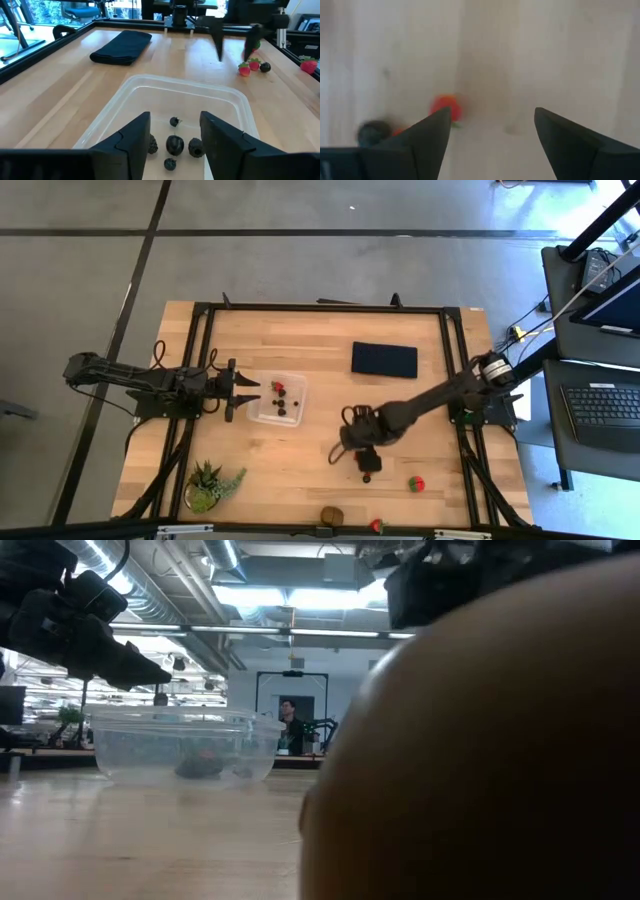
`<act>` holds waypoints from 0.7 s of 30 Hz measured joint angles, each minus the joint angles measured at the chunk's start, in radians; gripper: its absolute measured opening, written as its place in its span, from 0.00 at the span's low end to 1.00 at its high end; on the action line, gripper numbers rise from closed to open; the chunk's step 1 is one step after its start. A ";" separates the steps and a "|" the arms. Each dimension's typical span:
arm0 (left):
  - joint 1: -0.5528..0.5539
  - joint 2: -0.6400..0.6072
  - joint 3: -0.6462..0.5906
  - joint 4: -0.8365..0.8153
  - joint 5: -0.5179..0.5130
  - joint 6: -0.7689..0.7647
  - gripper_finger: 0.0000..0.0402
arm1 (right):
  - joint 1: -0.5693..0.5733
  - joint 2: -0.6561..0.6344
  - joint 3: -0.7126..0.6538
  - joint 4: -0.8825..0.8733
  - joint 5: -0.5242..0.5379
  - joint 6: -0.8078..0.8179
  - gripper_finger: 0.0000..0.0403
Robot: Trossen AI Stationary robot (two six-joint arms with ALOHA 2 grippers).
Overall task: Pick and placing Produce into tupperware
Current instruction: Put the top strawberry into the transparent bin
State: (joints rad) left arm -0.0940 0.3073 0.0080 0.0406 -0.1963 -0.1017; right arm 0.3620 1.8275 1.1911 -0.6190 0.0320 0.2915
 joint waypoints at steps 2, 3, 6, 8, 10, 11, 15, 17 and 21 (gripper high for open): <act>0.000 0.000 0.000 0.000 0.000 0.000 0.40 | 0.024 0.000 -0.004 0.011 0.036 0.038 0.72; 0.000 0.000 0.000 0.000 0.000 -0.001 0.40 | 0.032 0.000 -0.004 0.011 0.048 0.060 0.72; 0.000 0.000 0.000 0.000 0.000 -0.001 0.40 | 0.052 0.000 -0.005 0.026 0.058 0.122 0.72; 0.000 0.000 0.000 0.000 0.000 -0.001 0.41 | 0.066 0.000 -0.005 0.025 0.057 0.150 0.72; 0.000 0.000 0.000 0.000 0.000 -0.001 0.42 | 0.079 0.006 -0.005 0.026 0.056 0.173 0.72; 0.000 0.000 0.000 0.000 0.000 -0.002 0.42 | 0.085 0.011 -0.004 0.024 0.055 0.178 0.72; 0.000 0.000 0.000 0.000 0.000 -0.002 0.42 | 0.103 0.036 -0.005 0.016 0.057 0.202 0.72; 0.000 0.000 0.000 0.000 0.000 -0.002 0.42 | 0.107 0.049 -0.005 0.004 0.056 0.219 0.72; 0.000 0.000 0.000 0.000 0.002 -0.003 0.41 | 0.108 0.079 -0.005 -0.029 0.054 0.236 0.72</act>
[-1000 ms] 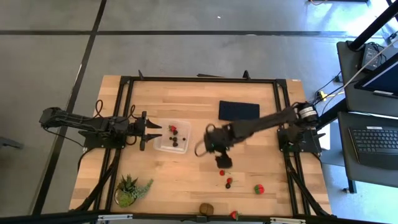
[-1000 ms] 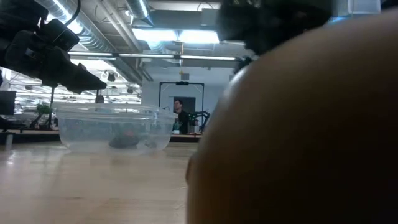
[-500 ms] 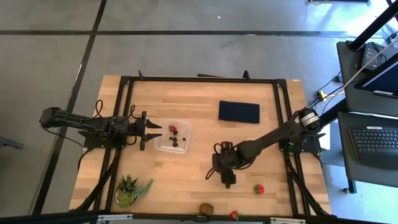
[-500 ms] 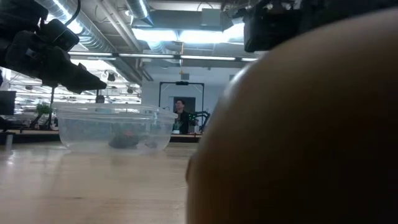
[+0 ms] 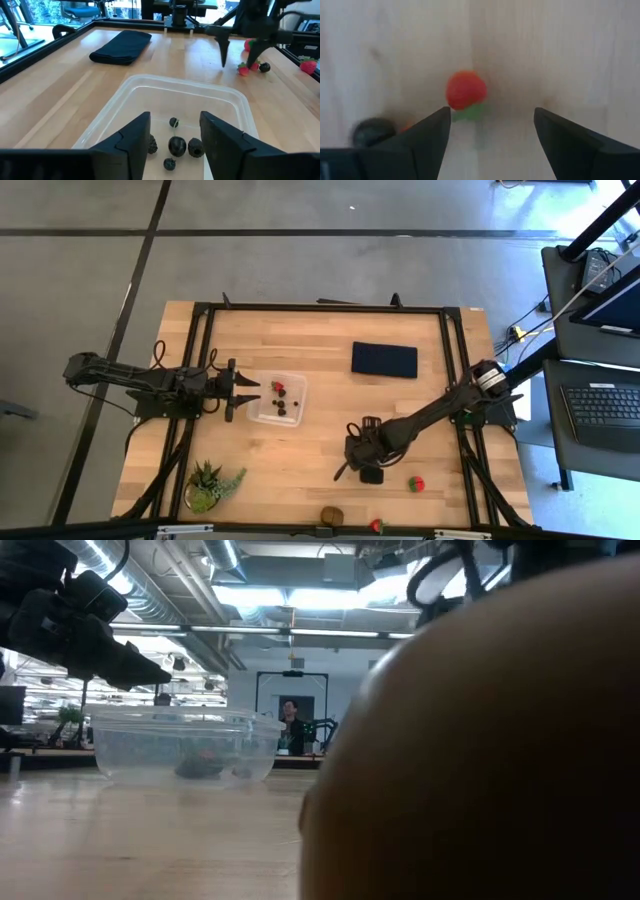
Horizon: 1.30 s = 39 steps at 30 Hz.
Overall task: Pick and placing Produce into tupperware
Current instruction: Put the top strawberry into the transparent bin
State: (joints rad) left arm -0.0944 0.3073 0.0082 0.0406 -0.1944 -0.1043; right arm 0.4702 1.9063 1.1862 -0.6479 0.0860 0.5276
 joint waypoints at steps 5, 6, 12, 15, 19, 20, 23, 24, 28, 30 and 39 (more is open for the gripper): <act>0.000 0.000 0.000 0.000 0.002 -0.001 0.40 | 0.000 0.026 0.005 -0.012 0.001 0.017 0.72; 0.000 0.000 0.000 0.000 0.002 0.000 0.41 | 0.000 0.028 0.005 -0.012 0.002 0.016 0.72; 0.000 0.000 0.000 0.000 0.002 -0.001 0.42 | 0.000 0.028 0.004 -0.007 0.002 0.009 0.67; 0.000 0.000 0.000 0.000 0.002 0.000 0.42 | 0.000 0.029 0.004 -0.003 0.000 -0.008 0.63; 0.000 0.000 0.000 0.000 0.002 0.000 0.41 | 0.000 0.030 0.003 0.003 0.000 -0.012 0.60; 0.000 0.000 0.000 0.000 0.002 -0.001 0.41 | 0.000 0.030 0.003 0.005 0.000 -0.012 0.59; 0.000 0.000 0.000 0.000 0.002 -0.001 0.40 | 0.000 0.030 0.002 0.015 0.000 -0.012 0.59; 0.000 0.000 0.000 0.000 0.002 0.000 0.40 | 0.000 0.030 0.001 0.018 -0.001 -0.011 0.59; 0.000 0.000 0.000 0.000 0.002 0.000 0.41 | 0.000 0.031 0.000 0.026 0.000 0.021 0.60; 0.000 0.000 0.000 0.000 0.002 0.000 0.42 | 0.000 0.031 0.000 0.030 0.002 0.048 0.60; 0.000 0.000 0.000 0.000 0.002 0.000 0.41 | -0.001 0.032 0.000 0.052 0.006 0.182 0.60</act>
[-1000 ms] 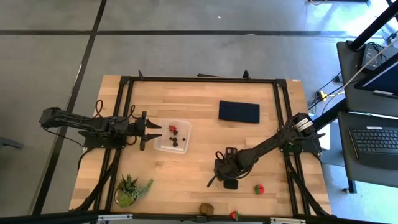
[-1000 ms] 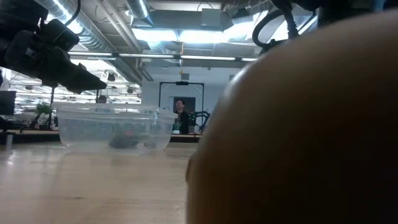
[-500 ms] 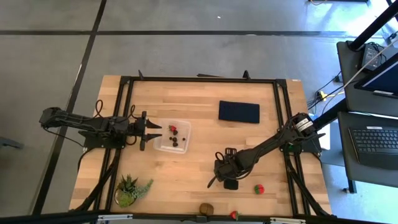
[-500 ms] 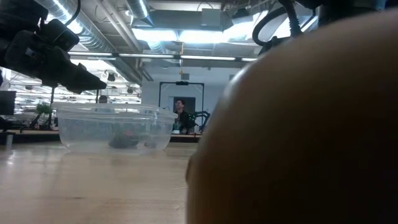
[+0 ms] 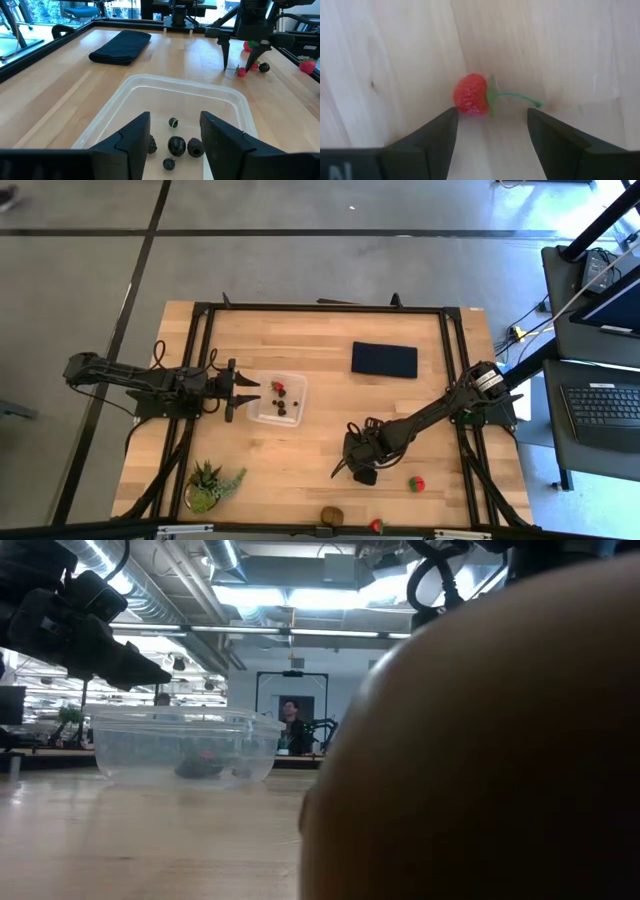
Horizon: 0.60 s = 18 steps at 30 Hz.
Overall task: Pick and placing Produce into tupperware
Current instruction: Put the top strawberry into the transparent bin
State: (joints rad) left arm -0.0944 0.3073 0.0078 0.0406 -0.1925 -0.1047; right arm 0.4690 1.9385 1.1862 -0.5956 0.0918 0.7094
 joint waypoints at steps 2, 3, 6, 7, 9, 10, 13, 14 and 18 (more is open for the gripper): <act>0.000 0.000 0.000 0.000 0.000 0.000 0.40 | -0.001 0.000 0.000 0.009 0.000 0.025 0.60; 0.000 0.000 0.000 0.000 0.000 0.000 0.40 | -0.001 0.000 0.000 0.015 0.000 0.030 0.60; 0.000 0.000 0.000 0.000 0.000 0.000 0.40 | -0.001 0.001 0.000 0.035 0.000 0.032 0.60; 0.000 0.000 0.000 0.000 0.000 0.000 0.41 | -0.001 0.001 0.000 0.045 0.000 0.032 0.60; 0.000 0.000 0.000 0.000 0.000 -0.010 0.41 | -0.001 0.002 0.000 0.063 -0.001 0.044 0.60; 0.000 0.000 0.000 0.000 0.000 -0.022 0.42 | -0.004 0.002 0.000 0.070 -0.002 0.047 0.60; 0.000 0.000 0.000 0.000 0.000 -0.026 0.42 | -0.006 0.002 0.000 0.082 -0.006 0.048 0.60; 0.000 0.000 0.000 0.000 0.000 -0.027 0.42 | -0.006 0.002 0.000 0.084 -0.006 0.047 0.60; 0.000 0.000 0.000 0.000 0.000 -0.027 0.42 | -0.006 0.002 0.000 0.085 -0.006 0.045 0.60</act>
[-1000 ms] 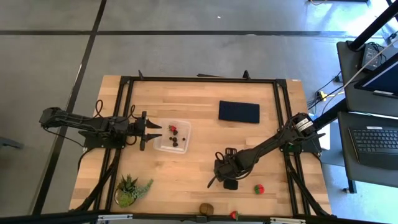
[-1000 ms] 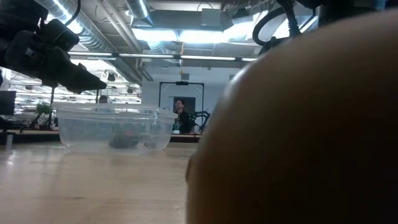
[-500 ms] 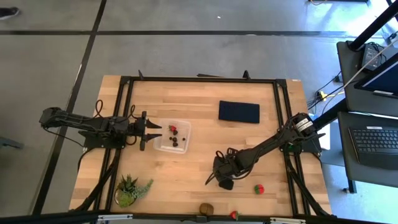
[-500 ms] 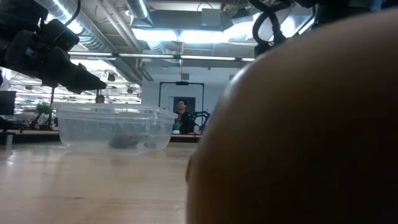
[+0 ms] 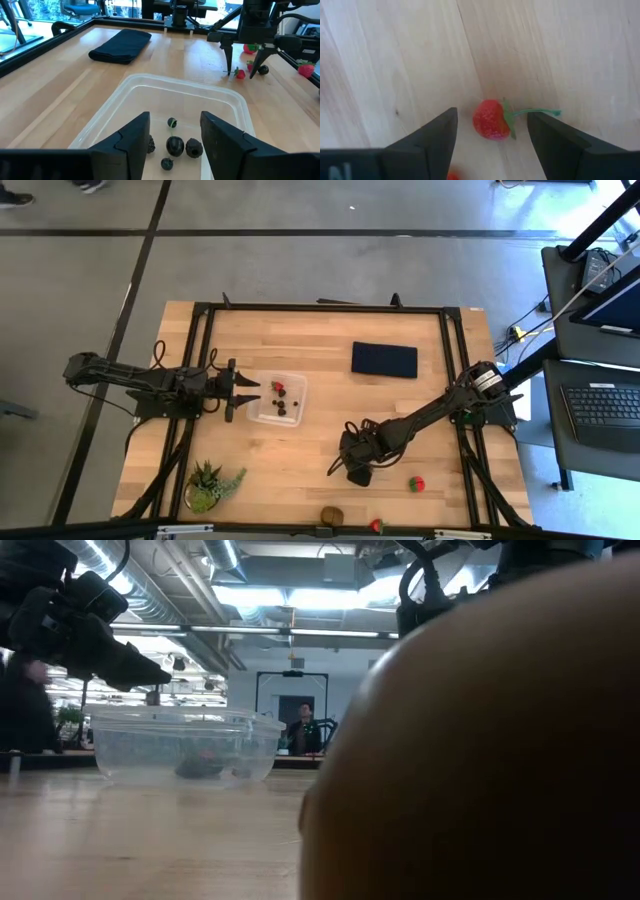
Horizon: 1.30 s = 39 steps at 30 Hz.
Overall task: Pick and placing Produce into tupperware
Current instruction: Put the top strawberry into the transparent bin
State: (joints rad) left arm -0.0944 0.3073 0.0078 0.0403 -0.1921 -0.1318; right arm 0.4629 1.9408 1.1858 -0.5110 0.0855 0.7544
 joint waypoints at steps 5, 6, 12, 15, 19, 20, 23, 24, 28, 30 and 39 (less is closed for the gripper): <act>0.000 0.000 0.000 0.000 0.000 0.000 0.40 | 0.000 0.000 0.000 -0.001 0.000 -0.009 0.60; 0.000 0.000 0.000 0.000 0.000 0.000 0.40 | 0.000 0.001 0.000 -0.002 0.000 -0.017 0.60; 0.000 0.000 0.000 0.000 0.000 0.000 0.42 | -0.001 0.031 0.005 -0.010 0.006 -0.028 0.60; 0.000 0.000 0.000 0.000 0.000 0.001 0.42 | -0.001 0.035 0.005 -0.010 0.007 -0.029 0.58; 0.000 0.000 0.000 0.000 0.000 0.001 0.42 | -0.002 0.035 0.004 -0.014 0.008 -0.029 0.52; 0.000 0.000 0.000 0.000 0.000 0.001 0.42 | -0.002 0.035 0.004 -0.015 0.008 -0.029 0.50; 0.000 0.000 0.000 0.000 0.000 0.001 0.41 | -0.002 0.035 0.003 -0.017 0.010 -0.030 0.42; 0.000 0.000 0.000 0.000 0.000 0.001 0.40 | -0.002 0.035 0.003 -0.017 0.010 -0.029 0.40; 0.000 0.000 0.000 0.000 0.000 0.001 0.40 | -0.003 0.035 0.002 -0.017 0.011 -0.030 0.30; 0.000 0.000 0.000 0.000 0.000 0.002 0.41 | -0.003 0.035 0.002 -0.015 0.011 -0.030 0.26; 0.000 0.000 0.000 0.000 0.000 0.002 0.42 | -0.003 0.037 0.002 -0.006 0.006 -0.030 0.26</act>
State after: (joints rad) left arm -0.0944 0.3073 0.0082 0.0402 -0.1921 -0.1295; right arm 0.4600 1.9774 1.1881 -0.5166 0.0917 0.7246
